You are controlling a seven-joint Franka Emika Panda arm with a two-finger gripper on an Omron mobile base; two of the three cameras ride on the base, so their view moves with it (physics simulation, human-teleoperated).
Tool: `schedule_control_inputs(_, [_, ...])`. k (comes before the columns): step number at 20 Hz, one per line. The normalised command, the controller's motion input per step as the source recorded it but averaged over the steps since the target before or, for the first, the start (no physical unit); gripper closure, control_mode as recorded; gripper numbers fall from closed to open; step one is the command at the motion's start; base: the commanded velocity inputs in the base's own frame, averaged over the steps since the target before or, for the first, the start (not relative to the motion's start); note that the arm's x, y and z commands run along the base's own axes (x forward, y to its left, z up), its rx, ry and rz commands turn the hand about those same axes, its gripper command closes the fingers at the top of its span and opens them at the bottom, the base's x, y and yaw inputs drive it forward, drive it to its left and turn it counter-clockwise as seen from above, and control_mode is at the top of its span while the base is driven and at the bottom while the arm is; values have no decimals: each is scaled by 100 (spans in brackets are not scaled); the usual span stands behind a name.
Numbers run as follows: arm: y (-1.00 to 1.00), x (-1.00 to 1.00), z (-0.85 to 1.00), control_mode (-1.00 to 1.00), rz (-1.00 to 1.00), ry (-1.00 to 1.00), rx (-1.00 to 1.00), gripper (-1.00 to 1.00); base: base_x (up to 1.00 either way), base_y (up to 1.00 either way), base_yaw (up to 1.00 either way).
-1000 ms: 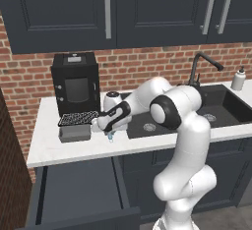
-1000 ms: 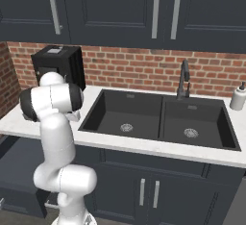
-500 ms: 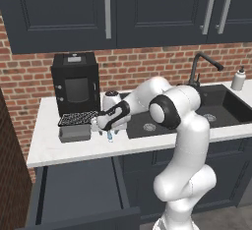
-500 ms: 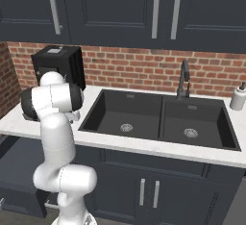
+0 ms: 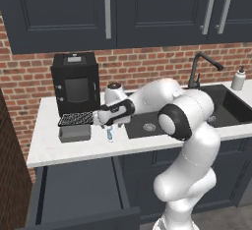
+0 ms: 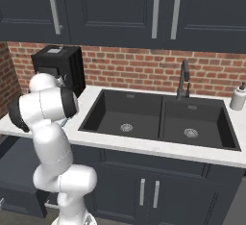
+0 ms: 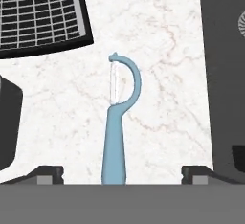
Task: Pick the peeler from the drawer and place it on the counter.
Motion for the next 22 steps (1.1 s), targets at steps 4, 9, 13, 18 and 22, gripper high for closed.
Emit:
schedule_control_inputs(4, [-59, -50, 97, -100, 0, -12, 0, -100, 0, 0, 0])
schedule_control_inputs(9, [-96, -77, 84, -100, 0, -7, 0, -100, 0, 0, 0])
schedule_control_inputs(13, [-100, -97, 77, -100, 0, -9, 0, -100, 0, 0, 0])
schedule_control_inputs(18, [-100, -98, 79, -100, 0, -6, 0, -100, 0, 0, 0])
schedule_control_inputs(22, [-73, -83, 82, -100, 0, -2, 0, -100, 0, 0, 0])
